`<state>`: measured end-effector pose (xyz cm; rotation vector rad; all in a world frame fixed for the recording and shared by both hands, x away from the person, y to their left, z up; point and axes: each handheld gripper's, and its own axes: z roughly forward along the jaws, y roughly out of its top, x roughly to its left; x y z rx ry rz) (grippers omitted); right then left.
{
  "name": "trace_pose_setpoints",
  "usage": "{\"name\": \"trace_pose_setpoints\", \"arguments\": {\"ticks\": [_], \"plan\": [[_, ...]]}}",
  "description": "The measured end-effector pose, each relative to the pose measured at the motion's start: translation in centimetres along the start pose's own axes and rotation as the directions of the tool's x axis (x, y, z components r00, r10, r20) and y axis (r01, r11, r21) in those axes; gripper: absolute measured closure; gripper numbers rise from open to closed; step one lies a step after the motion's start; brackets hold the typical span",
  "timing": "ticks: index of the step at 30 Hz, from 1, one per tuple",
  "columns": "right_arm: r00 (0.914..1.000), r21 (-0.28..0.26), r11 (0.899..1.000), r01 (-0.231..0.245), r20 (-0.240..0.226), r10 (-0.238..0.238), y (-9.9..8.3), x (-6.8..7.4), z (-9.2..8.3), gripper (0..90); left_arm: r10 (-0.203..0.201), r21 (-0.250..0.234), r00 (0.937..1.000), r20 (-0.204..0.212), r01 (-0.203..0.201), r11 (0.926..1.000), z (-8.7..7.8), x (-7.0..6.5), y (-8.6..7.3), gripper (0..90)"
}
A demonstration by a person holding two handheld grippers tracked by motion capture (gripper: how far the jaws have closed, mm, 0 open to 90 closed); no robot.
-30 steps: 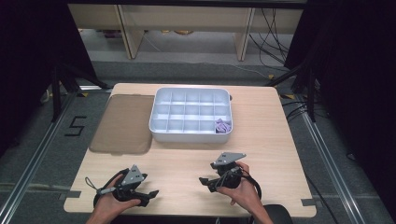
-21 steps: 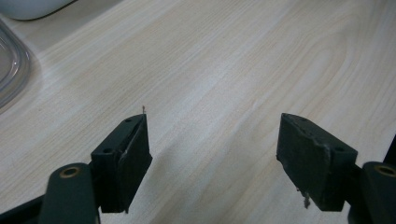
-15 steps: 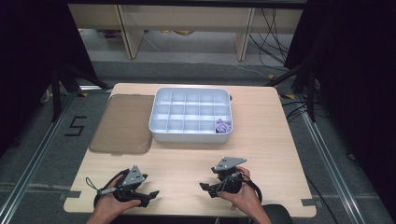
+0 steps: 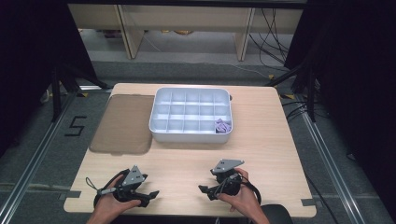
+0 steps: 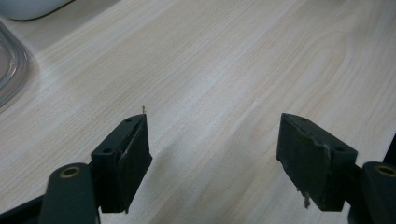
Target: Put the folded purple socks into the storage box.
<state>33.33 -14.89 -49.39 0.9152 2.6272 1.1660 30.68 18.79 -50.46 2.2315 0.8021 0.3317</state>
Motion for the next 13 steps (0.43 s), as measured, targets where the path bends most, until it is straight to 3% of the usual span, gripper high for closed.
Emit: {"name": "trace_pose_setpoints", "arguments": {"ticks": [5, 9, 13], "plan": [[1.0000, 0.003, 1.000, -0.005, 0.006, 0.005, -0.04, -0.02, -0.06, 24.3, 0.004, 0.001, 1.0000, 0.007, -0.004, 1.0000, -0.02, 0.03, 0.01, 25.2], [1.0000, 0.004, 1.000, -0.005, 0.006, 0.004, -0.05, -0.01, -0.04, 24.3, -0.018, -0.002, 0.9998, 0.008, 0.018, 0.9998, 0.07, -0.13, -0.04, 25.2], [0.9998, 0.003, 1.000, -0.016, 0.007, 0.016, -0.09, -0.01, 0.06, 24.4, 0.002, 0.000, 1.0000, 0.006, -0.002, 1.0000, 0.00, 0.03, 0.00, 25.2]]}}
